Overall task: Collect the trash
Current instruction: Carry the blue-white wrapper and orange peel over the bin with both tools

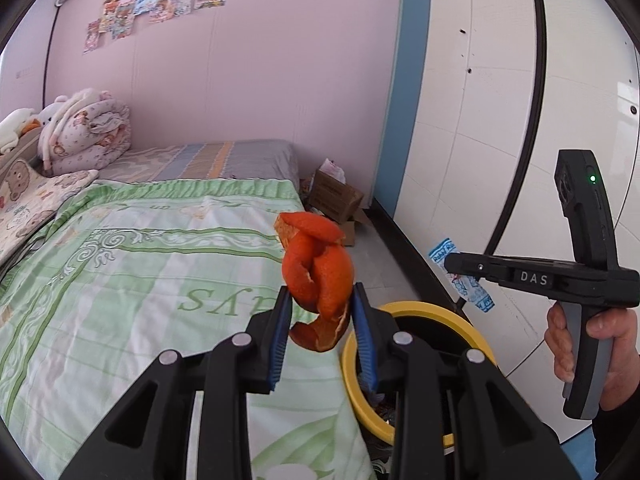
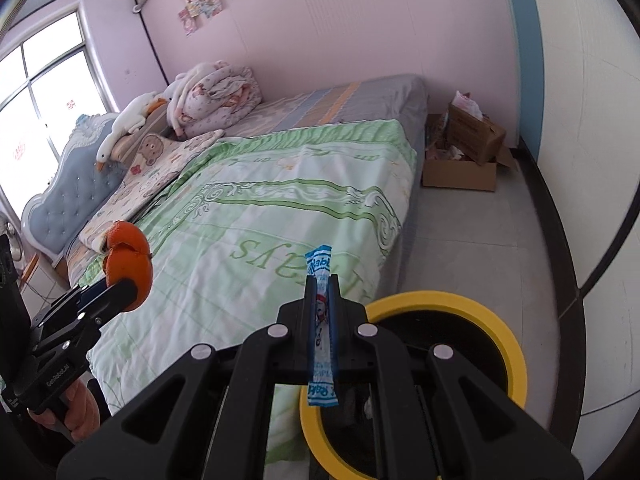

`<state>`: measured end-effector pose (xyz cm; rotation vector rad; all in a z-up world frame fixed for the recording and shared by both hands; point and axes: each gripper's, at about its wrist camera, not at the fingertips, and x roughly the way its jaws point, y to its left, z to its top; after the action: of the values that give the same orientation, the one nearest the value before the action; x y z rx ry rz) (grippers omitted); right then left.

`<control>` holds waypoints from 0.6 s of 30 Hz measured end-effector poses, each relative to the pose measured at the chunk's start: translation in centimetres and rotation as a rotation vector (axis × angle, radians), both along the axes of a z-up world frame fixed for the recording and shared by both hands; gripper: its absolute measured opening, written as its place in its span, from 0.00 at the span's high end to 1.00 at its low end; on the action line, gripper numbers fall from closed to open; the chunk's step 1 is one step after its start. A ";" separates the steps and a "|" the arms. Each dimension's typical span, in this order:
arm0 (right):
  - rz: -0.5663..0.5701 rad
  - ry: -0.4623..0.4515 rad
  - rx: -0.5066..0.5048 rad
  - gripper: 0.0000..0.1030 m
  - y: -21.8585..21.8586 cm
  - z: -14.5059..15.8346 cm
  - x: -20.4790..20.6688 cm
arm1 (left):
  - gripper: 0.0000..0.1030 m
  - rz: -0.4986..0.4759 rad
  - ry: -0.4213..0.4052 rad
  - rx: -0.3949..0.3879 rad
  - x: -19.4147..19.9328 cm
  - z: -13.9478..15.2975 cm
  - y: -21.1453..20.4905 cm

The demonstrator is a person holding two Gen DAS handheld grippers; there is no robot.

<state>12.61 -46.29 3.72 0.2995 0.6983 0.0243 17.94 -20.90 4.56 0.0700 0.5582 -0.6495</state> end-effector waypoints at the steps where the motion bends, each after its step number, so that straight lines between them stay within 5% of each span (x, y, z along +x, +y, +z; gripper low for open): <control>1: -0.012 0.004 0.004 0.95 -0.6 -0.3 -0.4 | 0.72 -0.010 0.007 0.006 0.1 -0.3 -0.7; 18: -0.162 0.151 0.133 0.94 -8.2 -8.6 -0.8 | 0.72 -0.138 0.196 0.140 1.9 -9.7 -11.5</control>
<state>11.82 -54.51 -4.92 0.4888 0.8217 -0.1076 19.80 -32.38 -5.11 0.1790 0.7935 -0.7559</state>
